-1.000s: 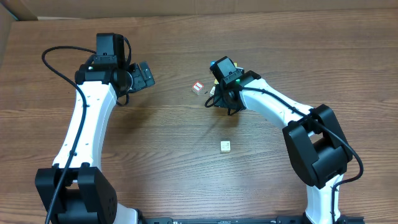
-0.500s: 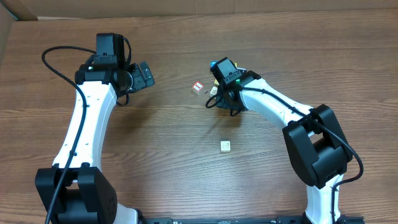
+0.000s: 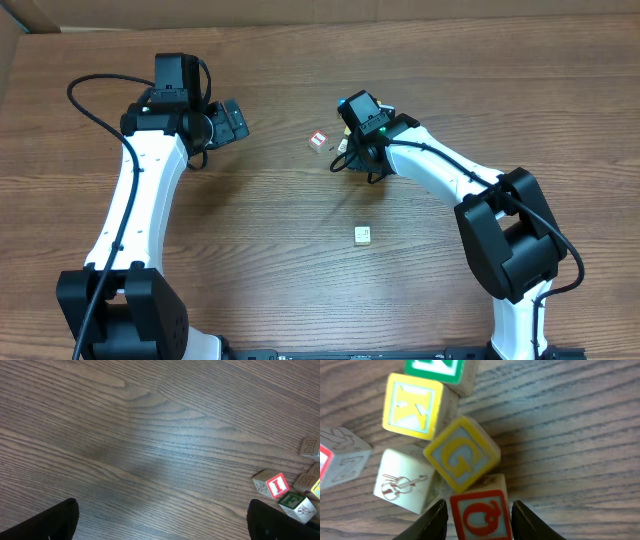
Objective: Flip 4 blocks
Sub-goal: 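Lower the right gripper onto the red 'Q' block and close on it, then lift the 'Q' block with the right gripper and carry it toward the 'P' block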
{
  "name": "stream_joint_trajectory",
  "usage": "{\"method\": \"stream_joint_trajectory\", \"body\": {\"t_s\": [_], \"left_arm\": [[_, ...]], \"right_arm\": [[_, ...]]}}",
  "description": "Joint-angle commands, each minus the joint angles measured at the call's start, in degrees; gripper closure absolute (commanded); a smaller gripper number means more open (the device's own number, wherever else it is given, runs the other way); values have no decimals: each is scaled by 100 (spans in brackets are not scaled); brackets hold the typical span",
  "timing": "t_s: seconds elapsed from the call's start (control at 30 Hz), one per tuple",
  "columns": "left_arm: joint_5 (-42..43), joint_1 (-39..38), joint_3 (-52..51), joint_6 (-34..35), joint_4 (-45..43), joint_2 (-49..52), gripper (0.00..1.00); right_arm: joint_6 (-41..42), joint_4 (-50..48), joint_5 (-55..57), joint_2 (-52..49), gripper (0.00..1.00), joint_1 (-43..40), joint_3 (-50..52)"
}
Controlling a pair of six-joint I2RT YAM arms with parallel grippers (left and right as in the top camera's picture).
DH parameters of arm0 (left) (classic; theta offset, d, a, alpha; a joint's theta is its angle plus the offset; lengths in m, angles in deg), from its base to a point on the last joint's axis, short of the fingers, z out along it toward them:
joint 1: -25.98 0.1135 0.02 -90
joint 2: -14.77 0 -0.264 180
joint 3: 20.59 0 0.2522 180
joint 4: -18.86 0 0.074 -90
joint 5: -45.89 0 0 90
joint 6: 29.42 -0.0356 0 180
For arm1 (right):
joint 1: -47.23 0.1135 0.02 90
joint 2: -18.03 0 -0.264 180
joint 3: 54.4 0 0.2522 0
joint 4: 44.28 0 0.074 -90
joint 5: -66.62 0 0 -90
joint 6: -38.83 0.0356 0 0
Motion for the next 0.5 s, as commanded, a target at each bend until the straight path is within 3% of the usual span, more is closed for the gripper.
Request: {"method": "stream_joint_trajectory", "body": {"t_s": [0.0,0.47], "left_arm": [[9,-4,116,52,-7,28,0],[9,-4,116,52,-7,28,0]], "right_arm": [[-24,-101,-33,76,57,7,37],[-26,466,321,79,59,4,42]]}}
